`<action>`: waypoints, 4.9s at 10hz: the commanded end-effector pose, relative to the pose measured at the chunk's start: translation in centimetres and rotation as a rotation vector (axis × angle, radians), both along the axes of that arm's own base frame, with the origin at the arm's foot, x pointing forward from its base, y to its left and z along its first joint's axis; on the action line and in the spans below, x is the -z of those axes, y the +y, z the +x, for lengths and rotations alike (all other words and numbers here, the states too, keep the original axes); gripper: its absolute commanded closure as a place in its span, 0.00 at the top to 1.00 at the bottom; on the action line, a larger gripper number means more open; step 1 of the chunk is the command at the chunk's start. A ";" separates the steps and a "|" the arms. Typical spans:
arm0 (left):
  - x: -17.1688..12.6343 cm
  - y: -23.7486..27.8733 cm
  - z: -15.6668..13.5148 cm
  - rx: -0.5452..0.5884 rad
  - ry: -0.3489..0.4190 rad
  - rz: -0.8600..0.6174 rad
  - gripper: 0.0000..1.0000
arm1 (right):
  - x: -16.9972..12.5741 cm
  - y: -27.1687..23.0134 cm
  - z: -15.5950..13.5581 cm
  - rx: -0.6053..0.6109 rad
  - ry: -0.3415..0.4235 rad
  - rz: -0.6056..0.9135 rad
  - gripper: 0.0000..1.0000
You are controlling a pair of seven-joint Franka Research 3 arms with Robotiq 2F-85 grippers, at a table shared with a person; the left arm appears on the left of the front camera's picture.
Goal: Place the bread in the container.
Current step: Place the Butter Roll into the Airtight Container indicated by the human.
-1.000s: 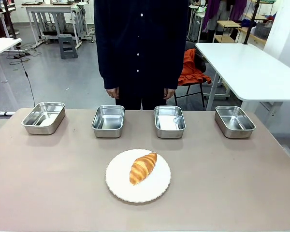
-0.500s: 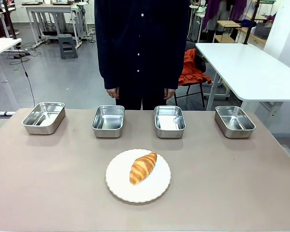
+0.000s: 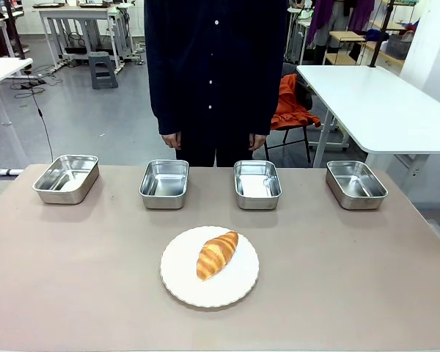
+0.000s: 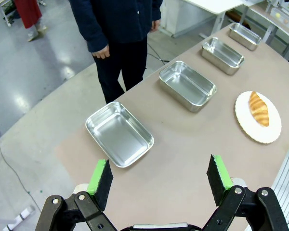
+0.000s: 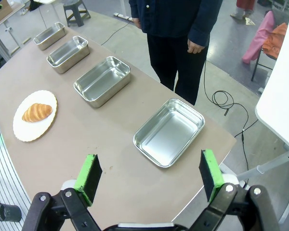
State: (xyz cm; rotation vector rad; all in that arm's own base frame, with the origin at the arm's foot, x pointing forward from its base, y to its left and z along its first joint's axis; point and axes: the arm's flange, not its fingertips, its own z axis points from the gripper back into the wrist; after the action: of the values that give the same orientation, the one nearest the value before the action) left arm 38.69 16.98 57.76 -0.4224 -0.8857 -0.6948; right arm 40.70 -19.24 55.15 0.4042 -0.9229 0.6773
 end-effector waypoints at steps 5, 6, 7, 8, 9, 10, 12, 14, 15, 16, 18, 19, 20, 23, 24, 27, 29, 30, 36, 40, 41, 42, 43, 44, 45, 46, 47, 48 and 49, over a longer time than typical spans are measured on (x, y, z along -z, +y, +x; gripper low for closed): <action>-0.1 0.2 -0.1 0.006 -0.002 -0.008 1.00 | -0.1 0.0 0.2 -0.003 -0.021 0.011 1.00; -0.1 0.2 -0.1 0.006 -0.002 -0.008 1.00 | -0.1 0.0 0.2 -0.003 -0.021 0.011 1.00; -0.1 0.2 -0.1 0.006 -0.002 -0.008 1.00 | -0.1 0.0 0.2 -0.003 -0.021 0.011 1.00; -0.1 0.2 -0.1 0.006 -0.002 -0.008 1.00 | -0.1 0.0 0.2 -0.003 -0.021 0.011 1.00; -0.1 0.2 -0.1 0.006 -0.002 -0.008 1.00 | -0.1 0.0 0.2 -0.003 -0.021 0.011 1.00; -0.1 0.2 -0.1 0.006 -0.002 -0.008 1.00 | -0.1 0.0 0.2 -0.003 -0.021 0.011 1.00; -0.1 0.2 -0.1 0.006 -0.002 -0.008 1.00 | -0.1 0.0 0.2 -0.003 -0.021 0.011 1.00; -0.1 0.2 -0.1 0.006 -0.002 -0.008 1.00 | -0.1 0.0 0.2 -0.003 -0.021 0.011 1.00; -0.1 0.2 -0.1 0.006 -0.002 -0.008 1.00 | -0.1 0.0 0.2 -0.003 -0.021 0.011 1.00; -0.1 0.2 -0.1 0.006 -0.002 -0.008 1.00 | -0.1 0.0 0.2 -0.003 -0.021 0.011 1.00; -0.1 0.2 -0.1 0.006 -0.002 -0.008 1.00 | -0.1 0.0 0.2 -0.003 -0.021 0.011 1.00; -0.1 0.2 -0.1 0.006 -0.002 -0.008 1.00 | -0.1 0.0 0.2 -0.003 -0.021 0.011 1.00; -0.1 0.2 -0.1 0.006 -0.002 -0.008 1.00 | -0.1 0.0 0.2 -0.003 -0.021 0.011 1.00; -0.1 0.2 -0.1 0.006 -0.002 -0.008 1.00 | -0.1 0.0 0.2 -0.003 -0.021 0.011 1.00; -0.1 0.2 -0.1 0.006 -0.002 -0.008 1.00 | -0.1 0.0 0.2 -0.003 -0.021 0.011 1.00; -0.1 0.2 -0.1 0.006 -0.002 -0.008 1.00 | -0.1 0.0 0.2 -0.003 -0.021 0.011 1.00; -0.1 0.2 -0.1 0.006 -0.002 -0.008 1.00 | -0.1 0.0 0.2 -0.003 -0.021 0.011 1.00; -0.1 0.2 -0.1 0.006 -0.002 -0.008 1.00 | -0.1 0.0 0.2 -0.003 -0.021 0.011 1.00; -0.1 0.2 -0.1 0.006 -0.002 -0.008 1.00 | -0.1 0.0 0.2 -0.003 -0.021 0.011 1.00; -0.1 0.2 -0.1 0.006 -0.002 -0.008 1.00 | -0.1 0.0 0.2 -0.003 -0.021 0.011 1.00; -0.1 0.2 -0.1 0.006 -0.002 -0.008 1.00 | -0.1 0.0 0.2 -0.003 -0.021 0.011 1.00; -0.1 0.2 -0.1 0.006 -0.002 -0.008 1.00 | -0.1 0.0 0.2 -0.003 -0.021 0.011 1.00; -0.1 0.2 -0.1 0.006 -0.002 -0.008 1.00 | -0.1 0.0 0.2 -0.003 -0.021 0.011 1.00; -0.1 0.2 -0.1 0.006 -0.002 -0.008 1.00 | -0.1 0.0 0.2 -0.003 -0.021 0.011 1.00; -0.1 0.2 -0.1 0.006 -0.002 -0.008 1.00 | -0.1 0.0 0.2 -0.003 -0.021 0.011 1.00; -0.1 0.2 -0.1 0.006 -0.002 -0.008 1.00 | -0.1 0.0 0.2 -0.003 -0.021 0.011 1.00; -0.1 0.2 -0.1 0.006 -0.002 -0.008 1.00 | -0.1 0.0 0.2 -0.003 -0.021 0.011 1.00; -0.1 0.2 -0.1 0.006 -0.002 -0.008 1.00 | -0.1 0.0 0.2 -0.003 -0.021 0.011 1.00; -0.1 0.2 -0.1 0.006 -0.002 -0.008 1.00 | -0.1 0.0 0.2 -0.003 -0.021 0.011 1.00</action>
State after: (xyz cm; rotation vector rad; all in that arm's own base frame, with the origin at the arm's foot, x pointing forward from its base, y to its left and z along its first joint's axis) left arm 38.69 16.98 57.76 -0.4224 -0.8857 -0.6948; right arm 40.69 -19.26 55.15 0.4042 -0.9228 0.6769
